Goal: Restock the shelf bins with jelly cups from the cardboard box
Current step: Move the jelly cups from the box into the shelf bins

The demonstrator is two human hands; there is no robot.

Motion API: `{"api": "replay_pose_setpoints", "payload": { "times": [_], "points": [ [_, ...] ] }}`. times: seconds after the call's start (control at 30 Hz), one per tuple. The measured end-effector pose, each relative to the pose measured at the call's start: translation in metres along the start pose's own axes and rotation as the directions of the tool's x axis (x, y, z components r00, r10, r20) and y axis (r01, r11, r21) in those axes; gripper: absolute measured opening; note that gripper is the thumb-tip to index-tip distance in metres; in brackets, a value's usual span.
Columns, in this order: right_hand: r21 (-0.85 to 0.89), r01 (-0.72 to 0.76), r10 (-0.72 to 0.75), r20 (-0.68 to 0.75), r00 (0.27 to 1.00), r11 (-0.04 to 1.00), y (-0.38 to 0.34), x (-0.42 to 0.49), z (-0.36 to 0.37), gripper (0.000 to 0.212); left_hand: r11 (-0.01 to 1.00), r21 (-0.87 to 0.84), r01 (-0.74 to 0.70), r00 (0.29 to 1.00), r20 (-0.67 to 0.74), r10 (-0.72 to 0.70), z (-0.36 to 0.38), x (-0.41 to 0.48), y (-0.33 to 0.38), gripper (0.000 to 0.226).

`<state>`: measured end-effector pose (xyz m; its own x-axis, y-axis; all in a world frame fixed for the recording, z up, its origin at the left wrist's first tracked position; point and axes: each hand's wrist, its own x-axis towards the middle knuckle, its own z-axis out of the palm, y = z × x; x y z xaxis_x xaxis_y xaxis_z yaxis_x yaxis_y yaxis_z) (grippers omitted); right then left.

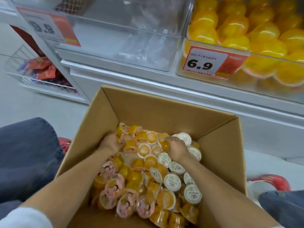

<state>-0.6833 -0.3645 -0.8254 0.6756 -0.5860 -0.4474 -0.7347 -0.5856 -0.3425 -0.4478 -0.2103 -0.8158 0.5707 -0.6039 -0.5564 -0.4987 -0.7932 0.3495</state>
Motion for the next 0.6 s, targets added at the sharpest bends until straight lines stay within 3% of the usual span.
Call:
{"api": "replay_pose_setpoints", "payload": {
  "times": [0.1,0.2,0.37,0.47,0.6],
  "points": [
    [-0.177,-0.007,0.033,0.145,0.989,0.984,-0.002,0.017,0.011,0.07,0.993,0.116,0.019,1.0,0.002,-0.02,0.011,0.012,0.0,0.044],
    [-0.287,-0.027,0.071,0.143,0.987,0.957,-0.007,0.024,0.015,0.067,0.931,0.363,0.022,0.999,0.03,-0.035,0.017,0.018,0.003,0.04],
    [-0.217,-0.061,0.095,0.149,0.984,0.974,-0.004,0.027,0.021,0.051,0.588,0.802,-0.11,0.989,0.145,-0.012,0.025,0.011,0.004,0.048],
    [-0.195,-0.034,0.061,0.134,0.989,0.98,-0.002,0.026,0.023,0.054,0.506,0.85,-0.146,0.989,0.116,0.091,0.02,0.006,0.002,0.042],
    [-0.189,0.013,-0.004,0.048,0.999,0.982,0.0,0.021,0.025,0.058,0.553,0.819,-0.152,0.987,0.093,0.134,0.013,-0.001,0.002,0.04]
  ]
}}
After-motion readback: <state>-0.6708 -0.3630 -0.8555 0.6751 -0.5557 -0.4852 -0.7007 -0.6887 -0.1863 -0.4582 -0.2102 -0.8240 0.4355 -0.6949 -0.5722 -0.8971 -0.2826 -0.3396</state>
